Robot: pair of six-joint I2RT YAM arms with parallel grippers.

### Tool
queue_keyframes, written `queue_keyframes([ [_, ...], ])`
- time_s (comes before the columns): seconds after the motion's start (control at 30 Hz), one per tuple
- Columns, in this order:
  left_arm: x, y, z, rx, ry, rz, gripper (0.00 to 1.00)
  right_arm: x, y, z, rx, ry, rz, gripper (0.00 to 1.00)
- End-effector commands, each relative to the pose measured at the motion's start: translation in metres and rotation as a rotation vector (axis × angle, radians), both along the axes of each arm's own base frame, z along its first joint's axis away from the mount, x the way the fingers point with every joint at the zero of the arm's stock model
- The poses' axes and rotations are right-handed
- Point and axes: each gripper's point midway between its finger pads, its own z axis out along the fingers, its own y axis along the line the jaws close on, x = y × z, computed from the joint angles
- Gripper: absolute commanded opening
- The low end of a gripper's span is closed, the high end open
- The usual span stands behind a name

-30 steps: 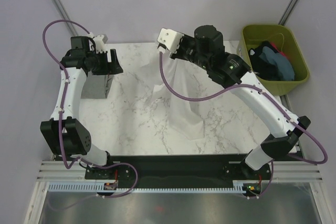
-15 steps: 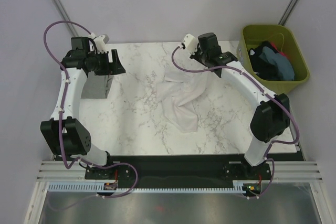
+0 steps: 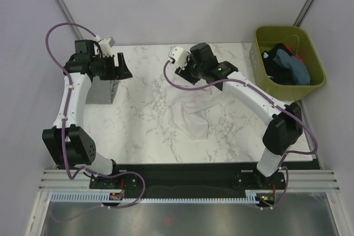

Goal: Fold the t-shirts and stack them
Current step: Flatten the tshirt out

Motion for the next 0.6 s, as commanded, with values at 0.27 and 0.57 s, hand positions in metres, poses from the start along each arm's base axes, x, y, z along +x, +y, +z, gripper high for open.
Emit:
queue_keyframes([
  [0.27,-0.015,0.001,0.023,0.008,-0.065,0.022,0.87,-0.035,0.043,-0.159,-0.127,0.401,0.154,0.52],
  [0.57,-0.015,0.001,0.020,0.008,-0.058,0.023,0.87,-0.024,0.040,-0.166,-0.166,0.381,0.123,0.26],
])
